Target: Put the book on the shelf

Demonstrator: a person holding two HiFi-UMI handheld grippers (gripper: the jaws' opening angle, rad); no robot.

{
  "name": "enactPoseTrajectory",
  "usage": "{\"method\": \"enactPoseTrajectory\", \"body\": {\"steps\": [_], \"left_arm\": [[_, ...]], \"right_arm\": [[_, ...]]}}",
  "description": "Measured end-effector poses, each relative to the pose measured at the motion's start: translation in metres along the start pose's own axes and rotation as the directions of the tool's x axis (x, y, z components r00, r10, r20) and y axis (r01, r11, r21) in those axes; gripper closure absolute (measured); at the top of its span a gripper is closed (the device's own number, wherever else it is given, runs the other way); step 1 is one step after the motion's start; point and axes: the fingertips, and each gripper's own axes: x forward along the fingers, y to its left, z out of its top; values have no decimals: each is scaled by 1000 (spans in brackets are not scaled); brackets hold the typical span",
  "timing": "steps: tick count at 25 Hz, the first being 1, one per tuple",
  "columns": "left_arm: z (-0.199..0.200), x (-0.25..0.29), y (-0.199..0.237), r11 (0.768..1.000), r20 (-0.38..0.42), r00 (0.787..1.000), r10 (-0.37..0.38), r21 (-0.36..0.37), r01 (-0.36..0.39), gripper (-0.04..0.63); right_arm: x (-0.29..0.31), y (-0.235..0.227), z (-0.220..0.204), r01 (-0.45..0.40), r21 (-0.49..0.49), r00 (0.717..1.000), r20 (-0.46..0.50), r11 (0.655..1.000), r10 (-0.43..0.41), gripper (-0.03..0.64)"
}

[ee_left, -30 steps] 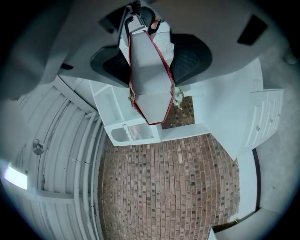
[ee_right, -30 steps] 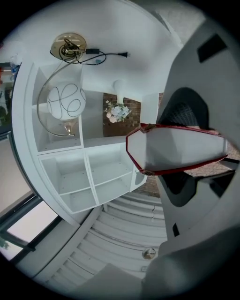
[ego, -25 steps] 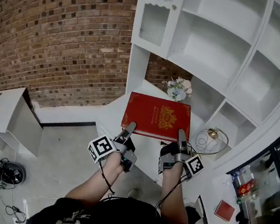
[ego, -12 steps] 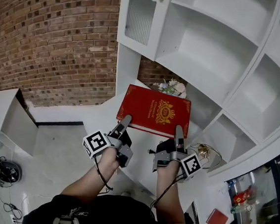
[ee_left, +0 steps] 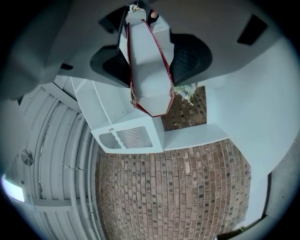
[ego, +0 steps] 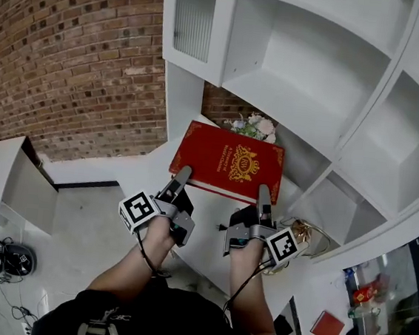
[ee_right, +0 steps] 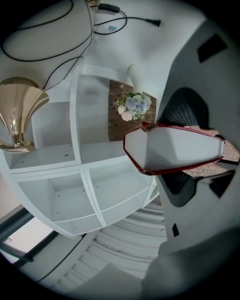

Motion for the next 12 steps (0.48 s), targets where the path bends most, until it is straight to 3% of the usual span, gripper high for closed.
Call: {"method": "enactPoseTrajectory", "body": {"steps": [4, 12], "left_arm": [[-4, 17, 11, 1000, -27, 1000, 11, -14, -11, 325], [-4, 67, 11, 994, -117, 989, -86, -78, 78, 324]], "right_arm": [[4, -4, 10, 18, -14, 999, 28, 1000, -17, 354], [21, -6, 26, 32, -50, 992, 127, 998, -25, 353]]}}
